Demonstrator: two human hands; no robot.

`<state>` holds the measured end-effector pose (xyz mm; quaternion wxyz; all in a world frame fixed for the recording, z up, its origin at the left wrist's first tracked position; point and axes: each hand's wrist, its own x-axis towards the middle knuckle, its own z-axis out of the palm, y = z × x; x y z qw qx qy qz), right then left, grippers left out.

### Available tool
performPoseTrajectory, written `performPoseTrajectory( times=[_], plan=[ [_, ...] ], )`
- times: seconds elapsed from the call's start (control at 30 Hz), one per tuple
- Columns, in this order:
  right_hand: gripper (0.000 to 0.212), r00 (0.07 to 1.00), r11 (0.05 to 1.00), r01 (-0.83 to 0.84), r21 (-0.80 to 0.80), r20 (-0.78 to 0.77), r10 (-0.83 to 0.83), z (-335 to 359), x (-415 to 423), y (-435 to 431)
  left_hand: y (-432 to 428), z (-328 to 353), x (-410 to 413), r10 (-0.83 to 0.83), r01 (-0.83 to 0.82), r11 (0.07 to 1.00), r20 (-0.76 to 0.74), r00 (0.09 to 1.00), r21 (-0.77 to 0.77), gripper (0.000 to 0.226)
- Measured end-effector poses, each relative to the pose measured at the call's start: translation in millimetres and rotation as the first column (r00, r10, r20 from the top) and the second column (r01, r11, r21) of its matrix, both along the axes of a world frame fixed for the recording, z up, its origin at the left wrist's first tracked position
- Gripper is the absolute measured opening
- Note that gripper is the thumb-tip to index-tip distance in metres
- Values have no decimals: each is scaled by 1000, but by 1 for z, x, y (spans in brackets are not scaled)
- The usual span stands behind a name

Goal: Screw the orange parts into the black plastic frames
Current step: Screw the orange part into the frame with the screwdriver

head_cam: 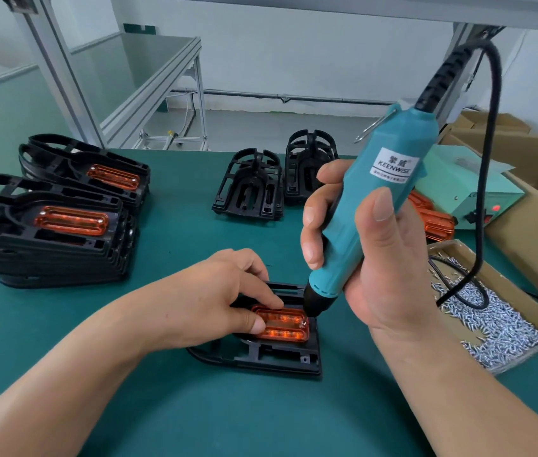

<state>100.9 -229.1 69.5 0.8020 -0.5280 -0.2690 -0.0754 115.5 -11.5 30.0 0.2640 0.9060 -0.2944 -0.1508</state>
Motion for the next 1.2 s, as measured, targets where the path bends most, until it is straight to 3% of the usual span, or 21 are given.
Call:
performPoseTrajectory(
  times=[0.27,0.4,0.53,0.7,0.9,1.2],
  plan=[
    [69,1000,999,4,41,-24,-3,1,2,-2,8,9,2,-33,23,997,-132,991,-75,36],
    [77,996,994,-73,80,-39,76,1,3,-3,5,8,1,-22,15,998,-121,992,-66,33],
    [78,998,997,-40,62,-47,43,0,3,-1,4,8,0,-15,9,998,-107,994,-59,33],
    [54,997,998,54,-23,48,-53,-3,3,1,1,5,-1,-20,13,997,-96,995,-75,40],
    [25,996,997,71,-44,49,-69,-4,4,-2,-1,5,-4,-10,6,998,-63,998,-59,40],
    [20,996,996,84,-29,14,-84,-4,3,-1,-5,8,-7,2,-3,1000,-39,999,-30,39]
  ],
)
